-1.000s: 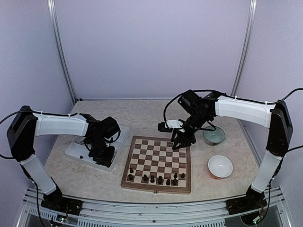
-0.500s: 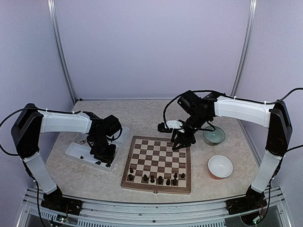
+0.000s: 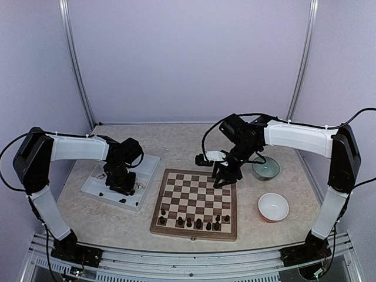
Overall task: Set up the chess pieces on the board
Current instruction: Pick up the chess pile from the storage box.
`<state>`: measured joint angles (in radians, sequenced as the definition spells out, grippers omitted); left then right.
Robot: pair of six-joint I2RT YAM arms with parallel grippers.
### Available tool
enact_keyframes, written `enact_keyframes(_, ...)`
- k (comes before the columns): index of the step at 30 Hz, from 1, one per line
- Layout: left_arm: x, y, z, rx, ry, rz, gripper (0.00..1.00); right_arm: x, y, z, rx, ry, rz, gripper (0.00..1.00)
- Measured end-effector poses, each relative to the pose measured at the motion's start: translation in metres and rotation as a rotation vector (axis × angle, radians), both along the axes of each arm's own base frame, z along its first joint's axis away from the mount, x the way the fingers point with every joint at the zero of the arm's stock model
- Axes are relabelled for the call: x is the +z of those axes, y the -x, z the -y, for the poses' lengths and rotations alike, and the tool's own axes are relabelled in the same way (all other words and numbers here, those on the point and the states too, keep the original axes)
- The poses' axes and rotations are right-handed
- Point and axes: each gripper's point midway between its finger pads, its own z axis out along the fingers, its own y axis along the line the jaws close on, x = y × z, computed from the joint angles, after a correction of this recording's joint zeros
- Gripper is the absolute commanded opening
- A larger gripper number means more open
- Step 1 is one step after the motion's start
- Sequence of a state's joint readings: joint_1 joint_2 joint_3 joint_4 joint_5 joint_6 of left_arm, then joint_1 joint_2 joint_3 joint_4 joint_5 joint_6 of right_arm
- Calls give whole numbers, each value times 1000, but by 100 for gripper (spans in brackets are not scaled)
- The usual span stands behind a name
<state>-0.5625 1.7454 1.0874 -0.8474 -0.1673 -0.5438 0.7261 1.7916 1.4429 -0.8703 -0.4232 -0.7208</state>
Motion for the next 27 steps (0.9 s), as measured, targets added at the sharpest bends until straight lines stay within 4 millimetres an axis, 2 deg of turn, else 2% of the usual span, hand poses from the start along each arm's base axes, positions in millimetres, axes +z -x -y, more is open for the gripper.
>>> enact_keyframes(9,13,1,2,13,35,46,38,-4,0,-1,0,7,-11,44)
enact_keyframes(15,7,8,0,19,27,31,36,-6,0,-1,1,9,-14,44)
enact_keyframes(20,6,7,1,19,33,37,34,-6,0,-1,1,9,-15,44)
enact_keyframes(27,2,14,6,6,43,20,37,-6,0,-1,1,10,-15,44)
